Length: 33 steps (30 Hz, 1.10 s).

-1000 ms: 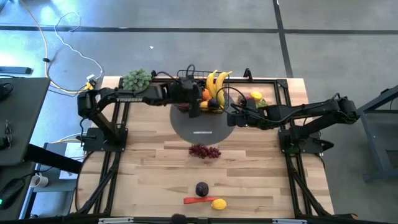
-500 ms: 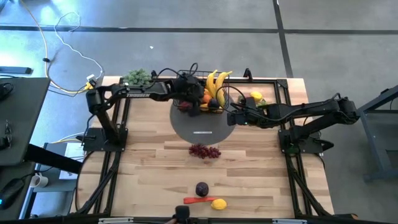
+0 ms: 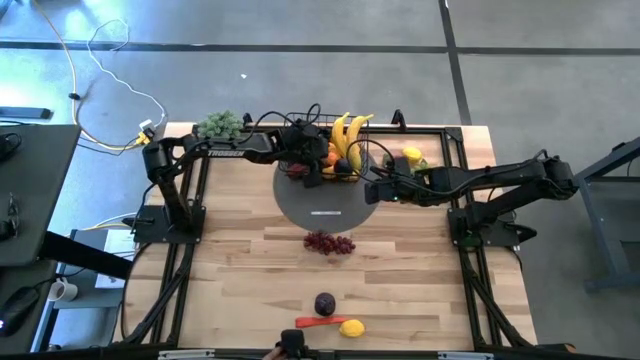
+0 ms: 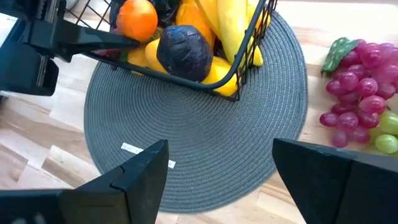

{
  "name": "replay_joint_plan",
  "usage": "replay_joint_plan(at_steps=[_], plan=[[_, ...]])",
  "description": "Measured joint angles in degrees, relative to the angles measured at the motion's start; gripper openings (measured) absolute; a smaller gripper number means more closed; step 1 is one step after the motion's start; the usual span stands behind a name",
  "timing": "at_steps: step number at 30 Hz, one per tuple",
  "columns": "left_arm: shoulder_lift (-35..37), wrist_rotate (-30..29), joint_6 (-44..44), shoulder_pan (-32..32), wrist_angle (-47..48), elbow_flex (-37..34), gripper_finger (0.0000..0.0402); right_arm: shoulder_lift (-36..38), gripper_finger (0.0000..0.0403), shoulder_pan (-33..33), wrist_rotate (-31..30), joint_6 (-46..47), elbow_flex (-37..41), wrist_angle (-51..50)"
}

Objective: Build produce basket
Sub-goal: Put the orange into the black wire basket, then put the top yellow lemon into the black wire basket

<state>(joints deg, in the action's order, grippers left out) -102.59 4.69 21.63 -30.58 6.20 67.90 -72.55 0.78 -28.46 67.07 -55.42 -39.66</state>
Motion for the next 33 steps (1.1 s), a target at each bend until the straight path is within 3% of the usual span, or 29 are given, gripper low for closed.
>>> replay_joint_plan(at_steps=[10, 19, 25, 33], plan=[[0.1, -4.1, -0.5, 1.9, 0.3, 0.0, 0.0246, 0.0, 0.0268, 2.8, -1.2, -0.7, 0.0, 1.8], [0.4, -7.5, -2.4, 2.6, 4.1, 3.9, 0.0254, 0.0, 0.0268, 5.9, -2.8, 0.1, 0.0, 1.8], [0.4, -7.5, -2.0, 2.6, 12.7, 10.4, 0.0255, 0.0, 0.0268, 6.7, -1.6, 1.2, 0.0, 1.8], [0.7, -7.4, -1.9, 3.0, 29.2, 21.4, 0.0255, 0.0, 0.0268, 7.6, -0.4, -4.4, 0.0, 3.1]])
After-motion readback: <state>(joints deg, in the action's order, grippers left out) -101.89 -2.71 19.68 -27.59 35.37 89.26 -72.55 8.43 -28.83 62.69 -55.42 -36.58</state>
